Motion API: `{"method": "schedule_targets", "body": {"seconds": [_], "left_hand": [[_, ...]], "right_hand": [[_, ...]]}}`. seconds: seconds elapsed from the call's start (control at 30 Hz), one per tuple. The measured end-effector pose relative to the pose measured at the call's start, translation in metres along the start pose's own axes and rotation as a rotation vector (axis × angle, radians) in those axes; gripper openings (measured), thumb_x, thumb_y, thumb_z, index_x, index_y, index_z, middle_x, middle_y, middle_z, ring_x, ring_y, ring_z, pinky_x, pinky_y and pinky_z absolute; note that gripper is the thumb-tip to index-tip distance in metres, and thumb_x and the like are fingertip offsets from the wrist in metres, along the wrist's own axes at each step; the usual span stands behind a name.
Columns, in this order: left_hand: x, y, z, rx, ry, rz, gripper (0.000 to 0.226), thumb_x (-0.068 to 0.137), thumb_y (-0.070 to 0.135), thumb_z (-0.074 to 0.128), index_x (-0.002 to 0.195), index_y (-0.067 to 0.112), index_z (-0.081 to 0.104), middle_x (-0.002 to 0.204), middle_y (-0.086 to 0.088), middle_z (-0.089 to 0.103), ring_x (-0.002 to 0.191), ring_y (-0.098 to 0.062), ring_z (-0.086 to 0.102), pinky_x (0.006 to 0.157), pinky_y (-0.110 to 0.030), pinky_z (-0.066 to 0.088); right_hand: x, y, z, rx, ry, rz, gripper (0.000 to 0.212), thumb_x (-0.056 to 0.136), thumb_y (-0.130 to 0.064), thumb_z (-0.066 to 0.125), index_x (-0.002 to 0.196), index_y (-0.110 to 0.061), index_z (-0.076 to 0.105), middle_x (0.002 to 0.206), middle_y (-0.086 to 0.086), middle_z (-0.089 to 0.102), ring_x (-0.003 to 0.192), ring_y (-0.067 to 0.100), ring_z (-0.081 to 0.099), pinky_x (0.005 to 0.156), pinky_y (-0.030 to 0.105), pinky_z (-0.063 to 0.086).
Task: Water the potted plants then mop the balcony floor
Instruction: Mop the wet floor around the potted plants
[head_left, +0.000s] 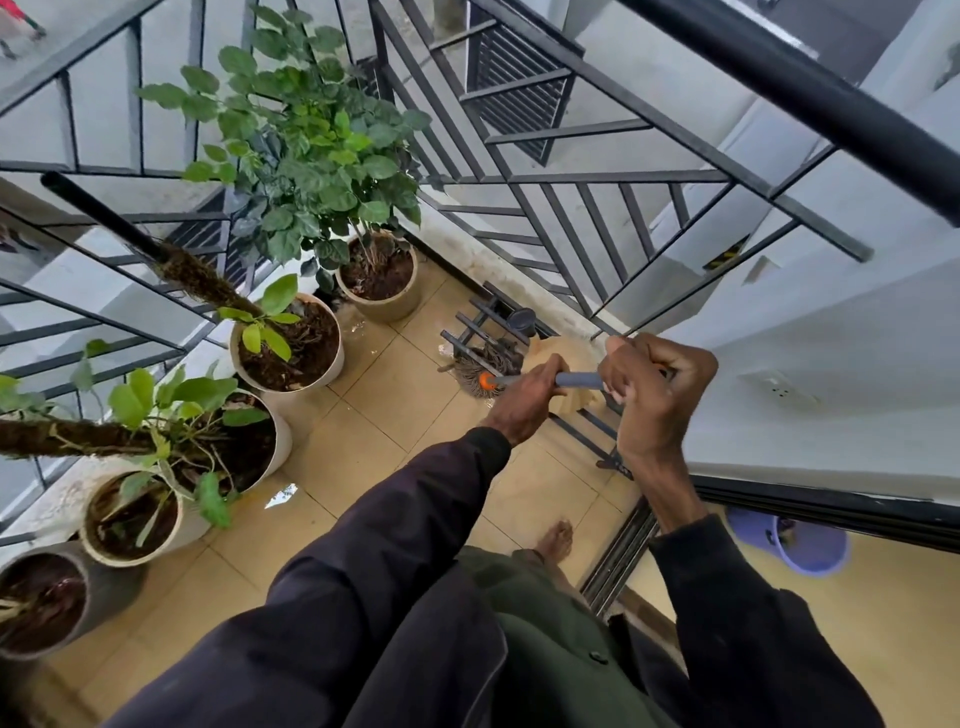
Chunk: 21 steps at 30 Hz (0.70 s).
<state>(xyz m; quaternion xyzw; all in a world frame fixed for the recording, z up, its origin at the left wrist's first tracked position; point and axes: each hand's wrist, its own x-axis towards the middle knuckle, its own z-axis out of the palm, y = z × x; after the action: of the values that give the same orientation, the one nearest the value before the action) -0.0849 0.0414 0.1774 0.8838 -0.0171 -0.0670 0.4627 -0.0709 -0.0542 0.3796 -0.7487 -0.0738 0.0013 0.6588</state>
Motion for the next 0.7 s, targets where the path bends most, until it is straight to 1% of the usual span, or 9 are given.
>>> {"method": "schedule_targets", "body": {"seconds": [0.07,0.13,0.2,0.27,0.33,0.43,0.5,0.6,0.7], "left_hand": [[0.001,-0.001,0.003,0.007,0.014,-0.043,0.026,0.098,-0.002,0.047,0.106,0.022,0.039,0.098,-0.009,0.059,0.082,-0.027,0.057,0.066,-0.046,0.053],[0.005,0.005,0.004,-0.018,0.034,-0.078,0.024,0.100,-0.001,0.049,0.107,0.020,0.040,0.098,-0.008,0.059,0.083,-0.025,0.059,0.063,-0.036,0.048],[0.010,0.012,0.003,-0.022,0.023,-0.084,0.018,0.102,0.004,0.048,0.106,0.019,0.039,0.094,-0.005,0.057,0.080,-0.021,0.056,0.062,-0.031,0.044],[0.011,0.016,0.001,0.003,0.022,-0.088,0.016,0.103,0.007,0.047,0.104,0.020,0.038,0.089,-0.003,0.054,0.075,-0.019,0.052,0.061,-0.034,0.047],[0.007,0.019,0.002,0.041,0.046,-0.094,0.018,0.103,0.008,0.047,0.103,0.021,0.036,0.087,-0.002,0.052,0.072,-0.019,0.051,0.061,-0.036,0.049],[-0.011,0.019,0.006,0.084,0.069,-0.088,0.013,0.104,0.010,0.048,0.109,0.017,0.039,0.085,-0.001,0.051,0.069,-0.017,0.049,0.060,-0.027,0.040],[-0.027,0.011,0.008,0.120,0.074,-0.082,0.011,0.104,0.011,0.048,0.113,0.013,0.041,0.084,-0.001,0.051,0.067,-0.016,0.047,0.060,-0.029,0.042],[-0.054,-0.003,0.013,0.182,0.062,-0.116,0.020,0.101,0.003,0.049,0.115,0.014,0.041,0.086,-0.004,0.054,0.068,-0.019,0.049,0.064,-0.040,0.054],[-0.071,-0.015,0.013,0.190,0.085,-0.131,0.031,0.097,-0.004,0.049,0.115,0.019,0.041,0.095,-0.004,0.058,0.074,-0.016,0.049,0.067,-0.041,0.057]], "right_hand": [[0.002,0.004,0.001,0.039,-0.010,0.009,0.043,0.086,-0.019,0.062,0.046,-0.033,0.057,0.044,-0.021,0.040,0.041,0.018,0.036,0.056,0.034,0.038],[0.012,0.002,-0.001,0.074,-0.042,0.018,0.042,0.083,-0.018,0.061,0.043,-0.030,0.056,0.043,-0.021,0.038,0.039,0.015,0.034,0.057,0.028,0.035],[0.024,-0.002,-0.006,0.091,-0.077,0.018,0.041,0.082,-0.018,0.061,0.042,-0.023,0.051,0.041,-0.018,0.035,0.038,0.020,0.030,0.056,0.026,0.033],[0.034,-0.003,-0.013,0.107,-0.126,0.025,0.041,0.082,-0.017,0.061,0.043,-0.018,0.048,0.041,-0.015,0.034,0.038,0.023,0.028,0.055,0.024,0.032],[0.041,-0.003,-0.019,0.134,-0.167,0.053,0.043,0.082,-0.010,0.060,0.042,-0.020,0.049,0.040,-0.015,0.033,0.036,0.019,0.029,0.055,0.022,0.033],[0.043,0.002,-0.025,0.174,-0.202,0.099,0.051,0.083,0.002,0.053,0.041,-0.025,0.051,0.039,-0.014,0.032,0.035,0.015,0.029,0.055,0.021,0.033],[0.038,0.007,-0.026,0.210,-0.239,0.127,0.052,0.084,0.003,0.052,0.041,-0.026,0.051,0.039,-0.015,0.032,0.034,0.013,0.030,0.055,0.020,0.033],[0.029,0.011,-0.019,0.227,-0.324,0.169,0.046,0.082,-0.005,0.058,0.042,-0.027,0.052,0.040,-0.015,0.034,0.034,0.012,0.030,0.053,0.021,0.033],[0.023,0.008,-0.010,0.208,-0.401,0.164,0.048,0.080,0.001,0.057,0.042,-0.027,0.051,0.040,-0.012,0.034,0.035,0.013,0.029,0.054,0.024,0.035]]}}
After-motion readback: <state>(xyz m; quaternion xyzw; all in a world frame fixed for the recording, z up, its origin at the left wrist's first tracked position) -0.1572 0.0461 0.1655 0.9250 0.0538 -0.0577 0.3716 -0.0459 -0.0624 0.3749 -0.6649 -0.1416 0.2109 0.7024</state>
